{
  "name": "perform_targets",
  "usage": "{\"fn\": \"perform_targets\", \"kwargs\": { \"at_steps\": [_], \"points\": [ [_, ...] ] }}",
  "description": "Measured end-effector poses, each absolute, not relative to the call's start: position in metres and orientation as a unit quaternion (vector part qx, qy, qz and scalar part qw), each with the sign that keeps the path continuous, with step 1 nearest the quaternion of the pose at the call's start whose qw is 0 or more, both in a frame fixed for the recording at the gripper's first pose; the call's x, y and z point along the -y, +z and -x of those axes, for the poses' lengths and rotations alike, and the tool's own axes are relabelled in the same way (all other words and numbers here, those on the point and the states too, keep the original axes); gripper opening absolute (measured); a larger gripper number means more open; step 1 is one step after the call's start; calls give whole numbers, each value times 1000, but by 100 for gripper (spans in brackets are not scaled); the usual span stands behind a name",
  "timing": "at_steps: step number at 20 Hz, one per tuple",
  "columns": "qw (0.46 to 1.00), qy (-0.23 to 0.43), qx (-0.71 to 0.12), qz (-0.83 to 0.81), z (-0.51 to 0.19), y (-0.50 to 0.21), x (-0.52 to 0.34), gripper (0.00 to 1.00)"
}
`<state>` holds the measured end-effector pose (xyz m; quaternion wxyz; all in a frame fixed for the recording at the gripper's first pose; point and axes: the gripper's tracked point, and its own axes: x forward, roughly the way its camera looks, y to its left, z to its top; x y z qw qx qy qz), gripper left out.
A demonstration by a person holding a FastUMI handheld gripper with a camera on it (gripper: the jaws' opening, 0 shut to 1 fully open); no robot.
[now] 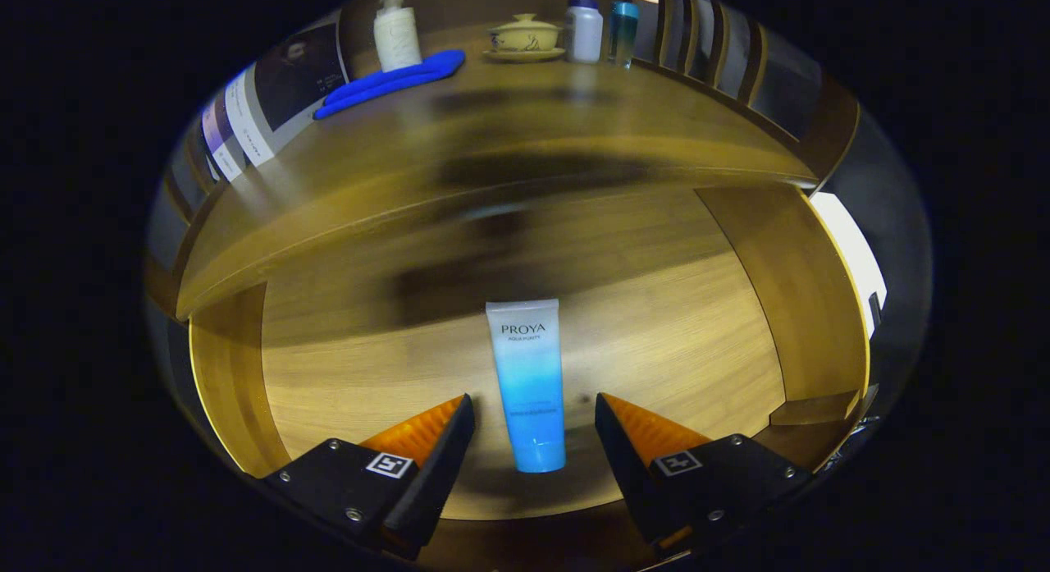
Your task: Pull open the drawer, take out the items inside it, and place them on the countertop above the cabinet.
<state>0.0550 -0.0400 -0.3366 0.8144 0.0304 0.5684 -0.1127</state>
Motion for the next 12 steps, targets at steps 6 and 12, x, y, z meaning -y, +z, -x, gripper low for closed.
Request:
{"fn": "perform_targets", "kwargs": {
  "at_steps": [6, 12],
  "points": [
    [805, -108, -583, -13, -51, -348, 38, 65],
    [817, -127, -563, 6, -47, -343, 46, 41]
  ]
}}
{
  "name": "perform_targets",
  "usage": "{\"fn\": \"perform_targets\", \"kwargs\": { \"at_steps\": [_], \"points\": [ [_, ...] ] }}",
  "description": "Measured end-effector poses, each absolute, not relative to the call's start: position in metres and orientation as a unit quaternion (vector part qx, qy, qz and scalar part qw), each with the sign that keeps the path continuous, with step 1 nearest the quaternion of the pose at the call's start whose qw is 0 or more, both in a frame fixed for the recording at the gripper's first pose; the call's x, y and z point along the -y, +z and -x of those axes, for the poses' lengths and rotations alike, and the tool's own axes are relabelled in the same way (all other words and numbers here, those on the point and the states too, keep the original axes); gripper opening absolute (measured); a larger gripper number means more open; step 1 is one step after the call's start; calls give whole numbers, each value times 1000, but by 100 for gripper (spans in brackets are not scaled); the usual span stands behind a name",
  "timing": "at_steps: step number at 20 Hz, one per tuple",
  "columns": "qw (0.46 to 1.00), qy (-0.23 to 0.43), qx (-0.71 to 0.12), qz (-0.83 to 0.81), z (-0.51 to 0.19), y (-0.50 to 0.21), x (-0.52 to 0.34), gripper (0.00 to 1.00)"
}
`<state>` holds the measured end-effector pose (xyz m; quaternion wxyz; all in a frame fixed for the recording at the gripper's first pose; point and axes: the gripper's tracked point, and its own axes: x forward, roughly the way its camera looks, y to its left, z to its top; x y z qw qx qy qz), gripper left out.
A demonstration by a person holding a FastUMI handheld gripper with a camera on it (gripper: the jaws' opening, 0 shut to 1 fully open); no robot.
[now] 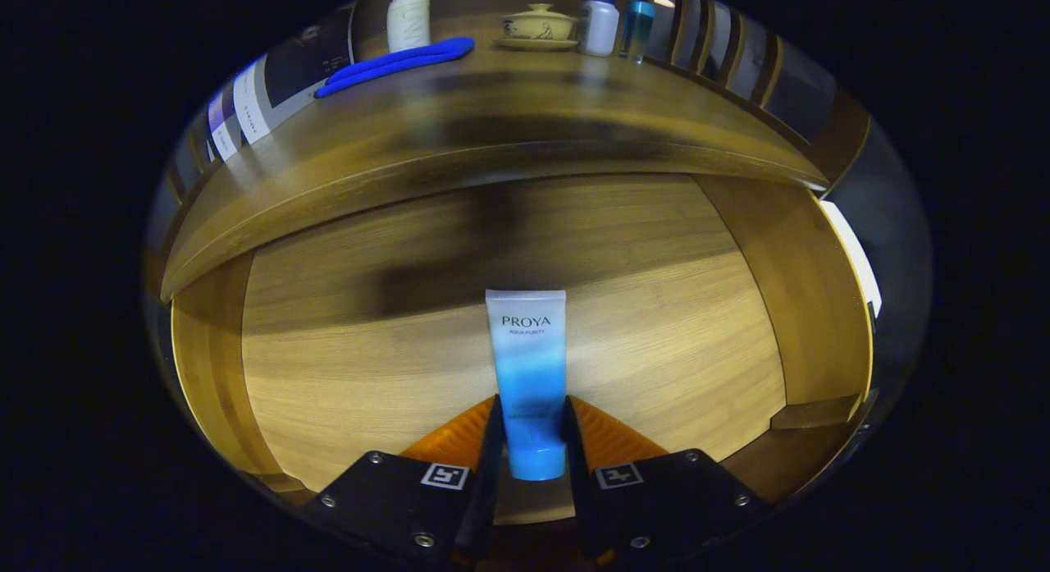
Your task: Pull open the drawer, take out the items inside it, and place them on the countertop above the cabinet.
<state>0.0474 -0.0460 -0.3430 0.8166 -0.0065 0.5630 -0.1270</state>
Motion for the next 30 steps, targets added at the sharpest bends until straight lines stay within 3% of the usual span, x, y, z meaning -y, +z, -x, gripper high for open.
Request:
{"fn": "perform_targets", "kwargs": {
  "at_steps": [2, 15, 24, 30],
  "points": [
    [825, -134, -549, 5, -45, -336, 50, 38],
    [887, -162, -428, 64, -31, -245, 79, 37],
    [927, -155, -339, 50, -83, -186, 72, 37],
    [945, -114, -301, 57, -135, -167, 56, 37]
  ]
}}
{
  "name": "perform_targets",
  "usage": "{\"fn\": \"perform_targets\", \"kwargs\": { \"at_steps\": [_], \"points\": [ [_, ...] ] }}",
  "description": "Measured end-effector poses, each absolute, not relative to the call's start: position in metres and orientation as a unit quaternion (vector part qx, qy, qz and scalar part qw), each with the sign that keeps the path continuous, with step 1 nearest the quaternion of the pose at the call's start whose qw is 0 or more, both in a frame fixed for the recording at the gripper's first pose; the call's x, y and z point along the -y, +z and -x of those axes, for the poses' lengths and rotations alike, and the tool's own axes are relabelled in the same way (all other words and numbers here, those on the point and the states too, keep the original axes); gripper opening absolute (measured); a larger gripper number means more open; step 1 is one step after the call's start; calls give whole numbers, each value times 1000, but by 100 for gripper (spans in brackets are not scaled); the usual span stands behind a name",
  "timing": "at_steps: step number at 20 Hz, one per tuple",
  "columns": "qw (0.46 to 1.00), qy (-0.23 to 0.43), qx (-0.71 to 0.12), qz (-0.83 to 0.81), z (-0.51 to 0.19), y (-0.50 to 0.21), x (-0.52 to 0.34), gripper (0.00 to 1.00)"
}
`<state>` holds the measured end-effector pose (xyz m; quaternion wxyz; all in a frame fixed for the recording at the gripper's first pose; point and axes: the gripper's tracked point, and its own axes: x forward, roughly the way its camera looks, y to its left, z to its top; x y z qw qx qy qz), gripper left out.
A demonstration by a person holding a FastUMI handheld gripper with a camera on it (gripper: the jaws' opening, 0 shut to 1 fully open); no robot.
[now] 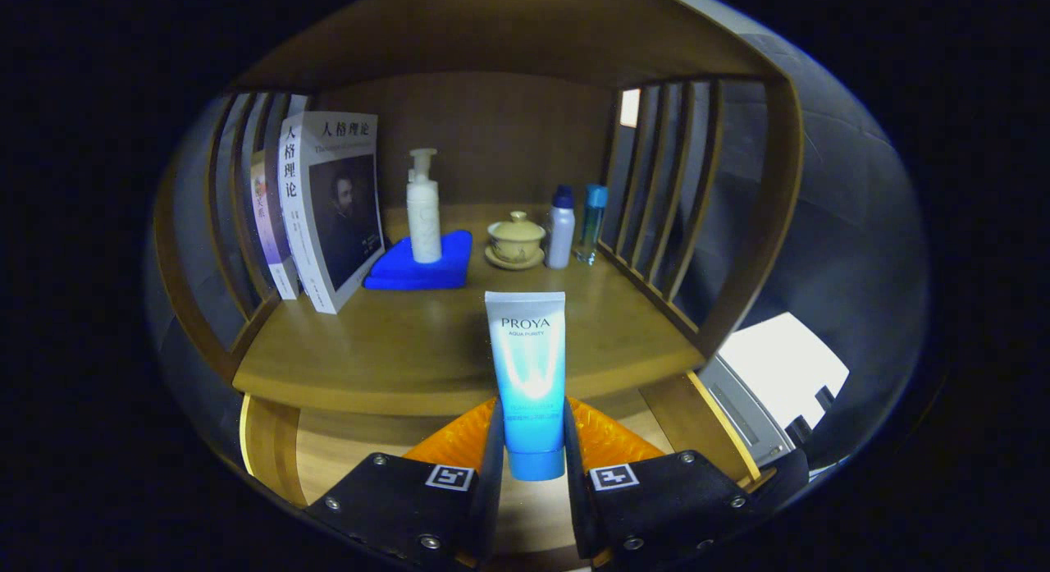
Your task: Pull open the drawer, take out the items inside it, and place them on the countertop above the cabinet.
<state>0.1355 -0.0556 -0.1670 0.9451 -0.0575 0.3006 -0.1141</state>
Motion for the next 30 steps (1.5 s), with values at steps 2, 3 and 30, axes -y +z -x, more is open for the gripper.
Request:
{"fn": "perform_targets", "kwargs": {
  "at_steps": [2, 3, 30],
  "points": [
    [950, -96, -291, 65, -152, -166, 49, 37],
    [952, -87, -287, 67, -161, -166, 46, 37],
    [983, 46, -130, -118, -214, -134, 12, 96]
  ]
}}
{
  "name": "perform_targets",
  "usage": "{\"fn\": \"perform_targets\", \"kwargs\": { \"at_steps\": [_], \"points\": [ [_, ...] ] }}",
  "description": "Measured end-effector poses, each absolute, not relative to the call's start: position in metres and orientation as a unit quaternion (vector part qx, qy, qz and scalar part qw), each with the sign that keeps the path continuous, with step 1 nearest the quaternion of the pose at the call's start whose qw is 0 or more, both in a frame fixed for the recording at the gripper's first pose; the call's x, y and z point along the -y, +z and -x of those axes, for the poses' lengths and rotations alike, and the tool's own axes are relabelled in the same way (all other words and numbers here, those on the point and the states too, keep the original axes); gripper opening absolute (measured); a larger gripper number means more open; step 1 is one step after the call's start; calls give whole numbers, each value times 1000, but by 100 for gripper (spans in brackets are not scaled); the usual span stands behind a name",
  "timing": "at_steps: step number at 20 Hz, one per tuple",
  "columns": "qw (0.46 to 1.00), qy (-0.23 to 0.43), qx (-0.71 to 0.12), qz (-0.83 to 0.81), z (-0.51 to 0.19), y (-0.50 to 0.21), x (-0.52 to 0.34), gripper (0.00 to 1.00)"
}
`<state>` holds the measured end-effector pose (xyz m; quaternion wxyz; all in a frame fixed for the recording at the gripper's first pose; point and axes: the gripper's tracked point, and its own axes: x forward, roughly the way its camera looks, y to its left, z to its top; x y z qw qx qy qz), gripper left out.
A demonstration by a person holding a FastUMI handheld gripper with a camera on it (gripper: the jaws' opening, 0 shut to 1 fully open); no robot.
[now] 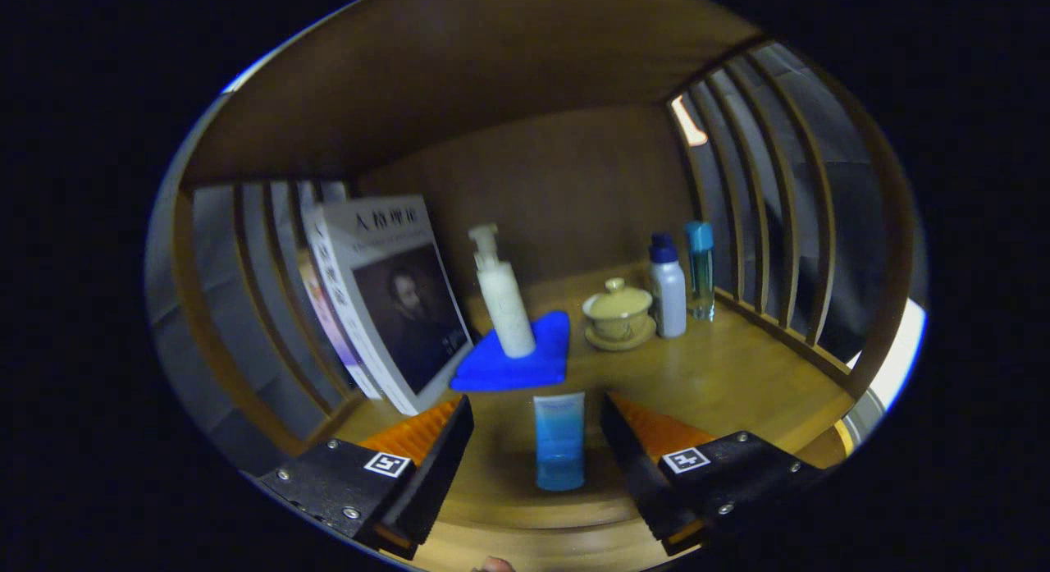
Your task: Pull open the drawer, take out the items inside it, and place them on the countertop above the cabinet.
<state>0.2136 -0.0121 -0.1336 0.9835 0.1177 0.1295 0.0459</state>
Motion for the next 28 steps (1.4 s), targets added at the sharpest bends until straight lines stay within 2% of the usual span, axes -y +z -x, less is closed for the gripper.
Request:
{"fn": "perform_targets", "kwargs": {
  "at_steps": [6, 10, 14, 19, 28],
  "points": [
    [997, 20, -46, -52, -130, -78, 20, 95],
    [998, 54, -23, -39, -72, -71, -12, 95],
    [998, 62, -24, -3, -17, -91, -35, 95],
    [997, 35, -52, 42, 45, -135, -31, 96],
    [992, 38, -106, 59, 95, -199, -19, 96]
  ]
}}
